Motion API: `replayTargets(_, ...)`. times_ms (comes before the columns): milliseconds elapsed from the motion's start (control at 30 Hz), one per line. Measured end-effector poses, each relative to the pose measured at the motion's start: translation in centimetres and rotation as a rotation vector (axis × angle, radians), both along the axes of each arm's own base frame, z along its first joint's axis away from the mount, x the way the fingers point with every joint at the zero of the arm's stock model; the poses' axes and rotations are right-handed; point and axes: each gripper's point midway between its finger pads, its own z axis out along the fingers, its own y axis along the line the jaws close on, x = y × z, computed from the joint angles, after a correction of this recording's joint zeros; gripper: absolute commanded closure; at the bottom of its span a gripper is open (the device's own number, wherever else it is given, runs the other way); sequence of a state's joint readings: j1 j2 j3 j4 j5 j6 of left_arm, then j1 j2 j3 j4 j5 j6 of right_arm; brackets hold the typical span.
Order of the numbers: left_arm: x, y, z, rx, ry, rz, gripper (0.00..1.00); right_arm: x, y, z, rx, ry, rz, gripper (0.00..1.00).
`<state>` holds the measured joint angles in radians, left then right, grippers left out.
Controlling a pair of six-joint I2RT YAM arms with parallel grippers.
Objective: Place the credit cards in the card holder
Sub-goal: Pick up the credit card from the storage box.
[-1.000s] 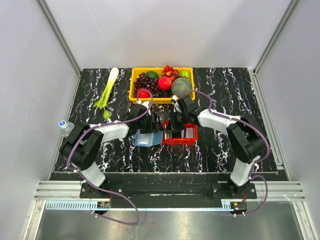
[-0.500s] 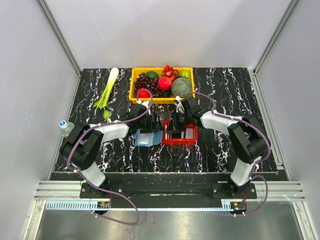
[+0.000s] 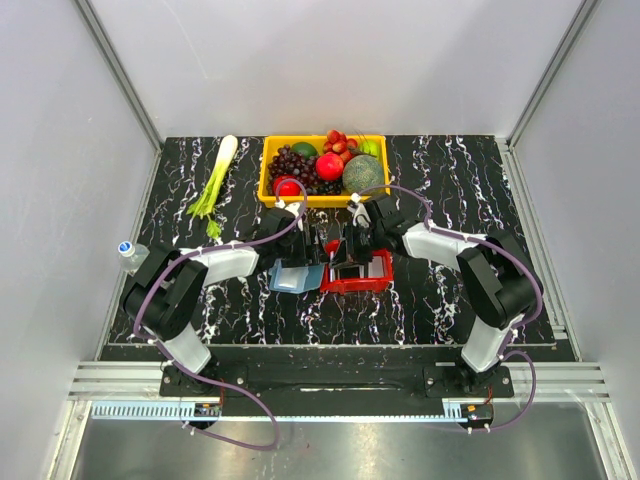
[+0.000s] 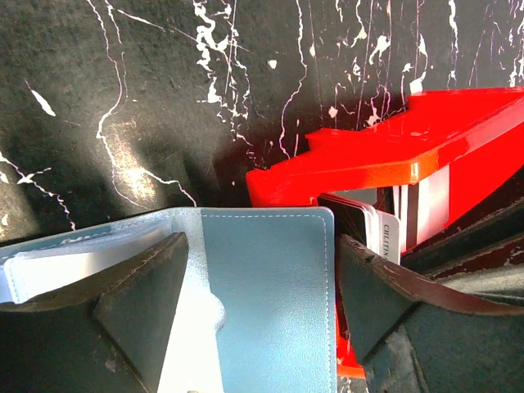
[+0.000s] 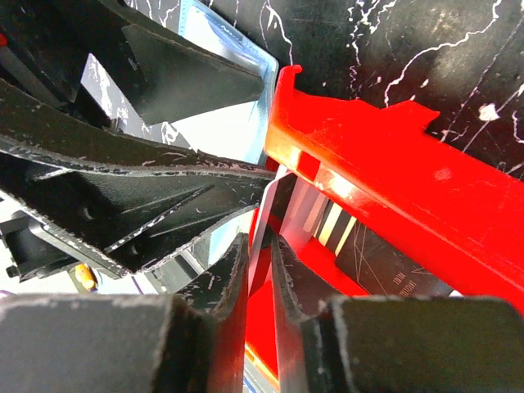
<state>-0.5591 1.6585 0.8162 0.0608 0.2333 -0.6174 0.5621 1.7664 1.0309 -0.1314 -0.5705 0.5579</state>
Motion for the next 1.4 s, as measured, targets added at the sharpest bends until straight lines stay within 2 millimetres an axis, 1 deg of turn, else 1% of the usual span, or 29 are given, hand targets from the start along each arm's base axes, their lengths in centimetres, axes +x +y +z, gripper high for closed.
replayTargets(33,0.0,0.0,0.0,0.000,0.001,-0.001,0.23,-0.1,0.1,0.1,0.005,0.002,0.005,0.80)
replayTargets(133,0.0,0.0,0.0,0.000,0.002,0.000,0.23,-0.1,0.2,0.3,0.019,0.002,0.013,0.78)
replayTargets(233,0.0,0.0,0.0,0.001,0.002,0.000,0.23,-0.1,0.2,0.3,0.019,0.002,0.013,0.83)
replayTargets(300,0.0,0.0,0.0,0.001,0.002,0.000,0.23,-0.1,0.2,0.3,0.019,0.003,0.013,0.90)
replayTargets(400,0.0,0.1,-0.1,0.004,0.005,0.003,0.23,-0.1,0.0,0.1,0.012,0.003,0.005,0.91)
replayTargets(500,-0.1,0.1,-0.1,0.003,0.005,0.001,0.23,-0.1,-0.6,-0.1,-0.016,-0.006,-0.019,0.92)
replayTargets(633,-0.1,0.1,-0.1,0.002,0.005,0.000,0.23,0.3,-1.7,1.0,-0.062,-0.054,-0.060,0.93)
replayTargets(733,-0.1,0.1,-0.1,0.002,0.006,0.000,0.23,0.6,-2.1,1.8,-0.080,-0.086,-0.077,0.94)
replayTargets(900,-0.1,0.1,-0.1,0.003,0.006,0.000,0.23,0.9,-2.7,1.5,-0.118,-0.091,-0.096,0.97)
replayTargets(1000,-0.1,0.1,-0.1,0.003,0.006,0.000,0.23,1.2,-3.3,1.4,-0.167,-0.094,-0.111,1.00)
replayTargets(1167,-0.1,0.1,0.0,0.007,0.004,-0.005,0.23,1.6,-4.4,1.2,-0.244,-0.114,-0.125,1.00)
replayTargets(1300,0.0,0.0,0.1,0.009,0.000,-0.008,0.23,1.8,-4.8,0.5,-0.307,-0.118,-0.123,1.00)
replayTargets(1400,0.1,0.0,0.2,0.010,-0.003,-0.010,0.23,1.8,-5.0,0.5,-0.336,-0.130,-0.124,1.00)
